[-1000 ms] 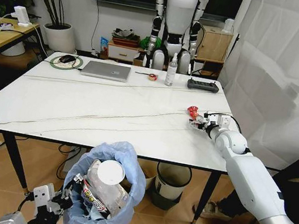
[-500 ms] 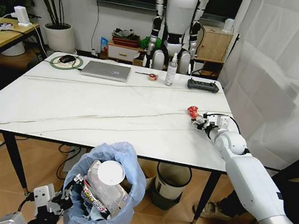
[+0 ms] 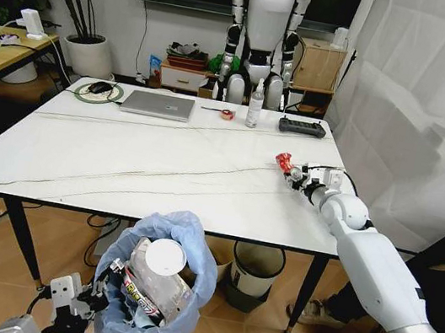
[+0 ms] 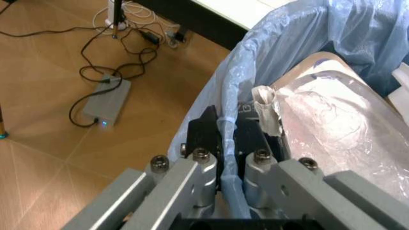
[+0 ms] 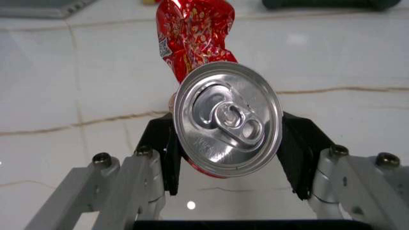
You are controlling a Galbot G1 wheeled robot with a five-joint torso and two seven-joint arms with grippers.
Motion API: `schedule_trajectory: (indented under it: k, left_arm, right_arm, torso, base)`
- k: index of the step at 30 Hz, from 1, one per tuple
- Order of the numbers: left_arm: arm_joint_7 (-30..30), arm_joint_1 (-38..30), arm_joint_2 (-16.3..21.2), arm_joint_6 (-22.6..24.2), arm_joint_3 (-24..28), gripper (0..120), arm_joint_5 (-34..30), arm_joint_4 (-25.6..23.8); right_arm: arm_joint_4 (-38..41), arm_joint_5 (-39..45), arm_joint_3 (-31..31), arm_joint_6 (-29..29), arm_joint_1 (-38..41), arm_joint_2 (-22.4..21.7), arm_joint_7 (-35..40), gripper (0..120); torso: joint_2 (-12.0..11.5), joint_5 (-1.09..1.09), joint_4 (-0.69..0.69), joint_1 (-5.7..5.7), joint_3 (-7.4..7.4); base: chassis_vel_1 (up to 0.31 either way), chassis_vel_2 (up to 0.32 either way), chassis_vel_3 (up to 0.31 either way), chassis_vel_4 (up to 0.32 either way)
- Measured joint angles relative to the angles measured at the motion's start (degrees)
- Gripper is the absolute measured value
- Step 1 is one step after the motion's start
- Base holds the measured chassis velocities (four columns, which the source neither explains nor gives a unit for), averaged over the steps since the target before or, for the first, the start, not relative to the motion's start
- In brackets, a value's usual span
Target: Pick up the trash bin and place the trash from the table into it.
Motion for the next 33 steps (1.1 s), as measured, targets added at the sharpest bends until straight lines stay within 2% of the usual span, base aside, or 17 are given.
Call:
schedule_trajectory:
  k: [2,6,8,9,12,15,19,23,33]
  left_arm:
    - [0.0,0.0,0.0,0.0,0.0,1,0.0,0.0]
    - [0.0,0.1,0.0,0.0,0.0,1,-0.1,-0.3]
    - [0.0,0.1,0.0,0.0,-0.1,1,-0.1,-0.5]
    - [0.0,0.1,0.0,0.0,-0.1,1,-0.1,-0.5]
    - [0.0,0.3,0.0,0.0,-0.2,1,-0.1,-0.8]
    - [0.0,0.4,-0.1,0.0,-0.3,1,-0.1,-1.0]
    - [0.0,0.4,-0.1,0.0,-0.3,1,-0.1,-1.2]
    - [-0.1,0.4,-0.3,0.1,-0.2,1,0.0,-1.3]
    - [-0.7,0.3,-0.3,0.5,-0.2,1,0.0,-1.2]
  right_arm:
    - [2.3,1.6,0.0,0.3,-0.5,-0.6,-0.1,43]
    - [18.4,10.1,-0.8,2.8,-3.7,-3.6,-1.2,43]
    - [24.4,12.5,-1.9,4.0,-4.8,-4.5,-1.8,43]
    - [24.4,12.5,-1.9,4.0,-4.8,-4.5,-1.8,43]
    - [34.3,16.3,-4.7,5.4,-6.8,-5.7,-2.7,43]
    - [40.7,17.9,-7.5,5.9,-8.3,-6.2,-3.3,43]
    - [44.9,18.1,-11.8,6.4,-9.6,-6.5,-3.4,43]
    - [46.3,14.6,-16.9,6.9,-11.8,-6.8,-3.0,43]
    - [46.5,10.8,-22.3,7.8,-17.5,-7.2,-1.0,43]
  torso:
    - [0.0,0.01,-0.01,0.0,0.0]
    - [0.0,-0.01,0.01,-0.01,-0.01]
    - [0.0,0.0,0.01,-0.02,-0.01]
    - [0.0,0.0,0.01,-0.02,-0.01]
    - [0.0,0.0,0.01,-0.02,-0.01]
    - [0.0,0.0,0.01,-0.02,-0.01]
    - [0.0,0.01,0.0,-0.01,-0.01]
    - [0.0,0.01,0.01,-0.01,-0.01]
    - [0.0,0.01,0.0,0.0,0.0]
  base:
    - [0.0,0.0,0.0,0.0]
    - [0.0,0.0,0.0,0.0]
    - [0.0,0.0,0.0,0.0]
    - [0.0,0.0,0.0,0.0]
    - [0.0,0.0,0.0,0.0]
    - [0.0,0.0,0.0,0.0]
    - [0.0,0.0,0.0,0.0]
    - [0.0,0.0,0.0,0.0]
    - [0.0,0.0,0.0,0.0]
